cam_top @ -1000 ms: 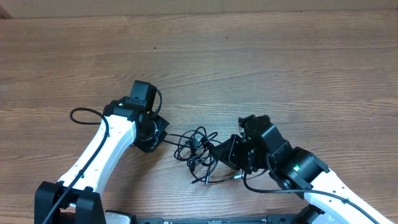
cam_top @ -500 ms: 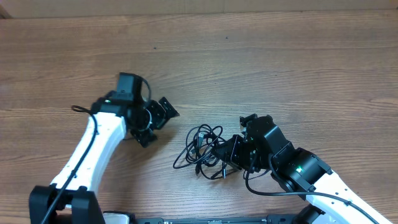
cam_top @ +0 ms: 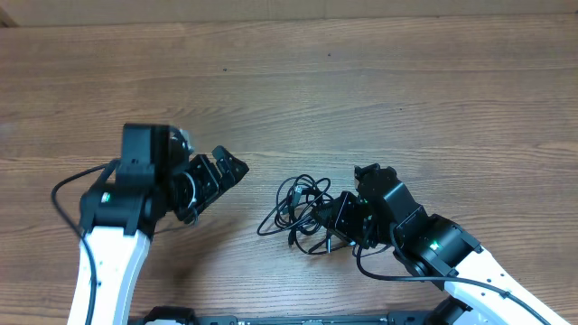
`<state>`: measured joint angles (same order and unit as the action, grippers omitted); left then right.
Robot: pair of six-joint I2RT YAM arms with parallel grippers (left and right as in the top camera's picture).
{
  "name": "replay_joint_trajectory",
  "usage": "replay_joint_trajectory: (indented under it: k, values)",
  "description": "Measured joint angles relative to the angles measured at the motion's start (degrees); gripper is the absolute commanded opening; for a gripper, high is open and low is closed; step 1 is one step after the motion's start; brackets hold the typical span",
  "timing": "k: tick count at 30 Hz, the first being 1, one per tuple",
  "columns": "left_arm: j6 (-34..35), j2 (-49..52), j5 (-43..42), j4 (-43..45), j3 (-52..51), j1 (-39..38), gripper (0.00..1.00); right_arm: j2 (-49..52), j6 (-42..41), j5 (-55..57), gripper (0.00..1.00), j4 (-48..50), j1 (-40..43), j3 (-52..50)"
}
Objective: Untangle cables
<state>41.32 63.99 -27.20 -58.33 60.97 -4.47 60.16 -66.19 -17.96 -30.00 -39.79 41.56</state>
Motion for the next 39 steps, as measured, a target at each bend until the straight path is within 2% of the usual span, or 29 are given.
replay_joint_trajectory:
  k: [5,8,12,20,29,32,34,39]
  values:
    - [1.36,-4.76,0.02,0.22,-5.35,-0.02,0.84,0.00,-0.33,0.42,0.04,1.36,0.00,0.00]
    - [2.29,-4.61,-2.08,3.30,-11.28,-0.02,0.84,0.02,-0.92,0.57,0.04,1.51,0.00,0.00]
    - [3.13,-4.28,-8.92,13.14,-17.33,-0.04,0.90,0.00,-1.27,0.87,0.04,1.49,0.00,0.00]
    - [4.24,-4.28,-13.18,18.14,-19.12,-5.09,0.89,0.02,-1.53,1.86,0.04,1.51,0.00,0.00]
    - [17.25,-2.14,-6.38,18.73,-19.21,-12.63,0.87,0.00,-3.10,1.90,0.04,1.25,0.02,0.00]
    - [21.14,0.28,-5.44,18.75,-19.23,-12.94,0.82,0.00,-3.72,1.88,0.04,1.20,0.00,0.00]
    - [23.65,2.19,-5.33,18.75,-19.26,-12.98,0.79,0.00,-3.96,1.88,0.04,1.18,0.00,0.00]
    - [30.27,7.04,-7.91,20.31,-19.28,-13.07,0.79,0.00,-4.28,1.86,0.04,1.16,0.00,0.00]
